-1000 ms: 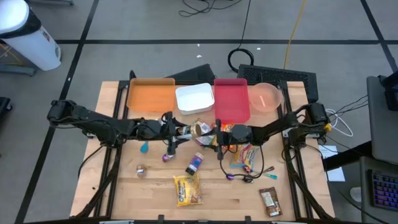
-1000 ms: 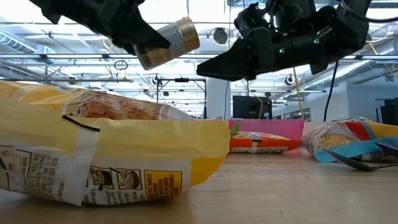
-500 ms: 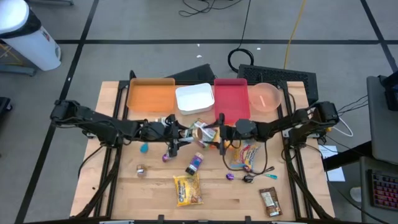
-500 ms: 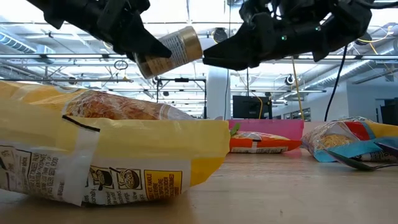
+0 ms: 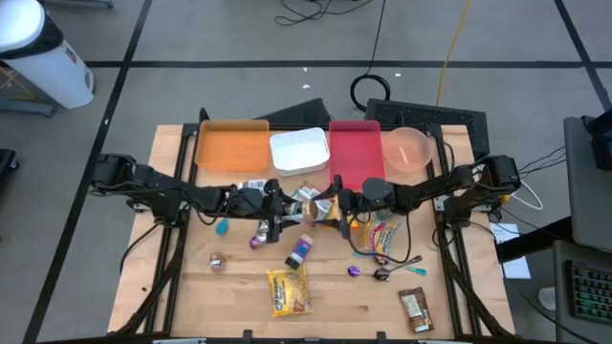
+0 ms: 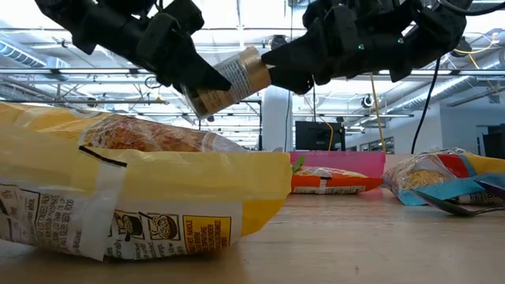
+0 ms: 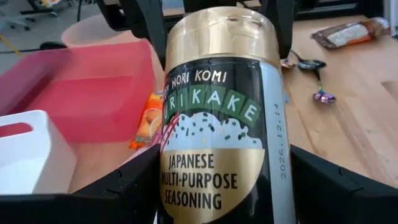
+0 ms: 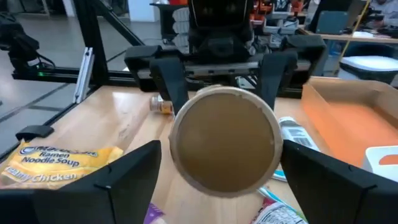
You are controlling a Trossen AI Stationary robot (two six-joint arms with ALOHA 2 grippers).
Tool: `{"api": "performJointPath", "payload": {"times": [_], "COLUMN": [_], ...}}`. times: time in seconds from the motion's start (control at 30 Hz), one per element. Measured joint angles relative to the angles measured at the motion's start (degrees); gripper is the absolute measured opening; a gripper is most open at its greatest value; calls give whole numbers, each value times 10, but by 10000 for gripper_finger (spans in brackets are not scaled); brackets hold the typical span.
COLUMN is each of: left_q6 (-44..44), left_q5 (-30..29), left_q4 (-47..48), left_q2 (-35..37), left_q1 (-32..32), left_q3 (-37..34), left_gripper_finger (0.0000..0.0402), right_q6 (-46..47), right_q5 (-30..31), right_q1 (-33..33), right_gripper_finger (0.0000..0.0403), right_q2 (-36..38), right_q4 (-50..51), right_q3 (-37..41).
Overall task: Pick & Place Food Item
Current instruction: Put the gold seasoning bottle into the pink bin
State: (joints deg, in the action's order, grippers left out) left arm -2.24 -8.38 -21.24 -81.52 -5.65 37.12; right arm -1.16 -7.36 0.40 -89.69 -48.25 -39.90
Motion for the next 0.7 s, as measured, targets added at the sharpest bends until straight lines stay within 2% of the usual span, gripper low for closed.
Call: {"api": "performJointPath", "payload": {"times": [0.17, 0.5, 0.7], "left_q6": [1, 16, 19], "left_q5": [9, 9, 4], "left_q4": [-24, -38, -57], "left_q2": [-12, -12, -14], "left_q1": [5, 12, 12], "left_q3": [0, 0, 0], "left_gripper_finger": [293, 283, 295], "right_q6": [18, 20, 20], "right_q5": [-1, 13, 26], "right_q1": [0, 0, 1], "right_gripper_finger": [321, 321, 314], "right_q2": [0, 0, 0], "right_q4": [-4, -10, -11], "right_q3": [0, 0, -1]}}
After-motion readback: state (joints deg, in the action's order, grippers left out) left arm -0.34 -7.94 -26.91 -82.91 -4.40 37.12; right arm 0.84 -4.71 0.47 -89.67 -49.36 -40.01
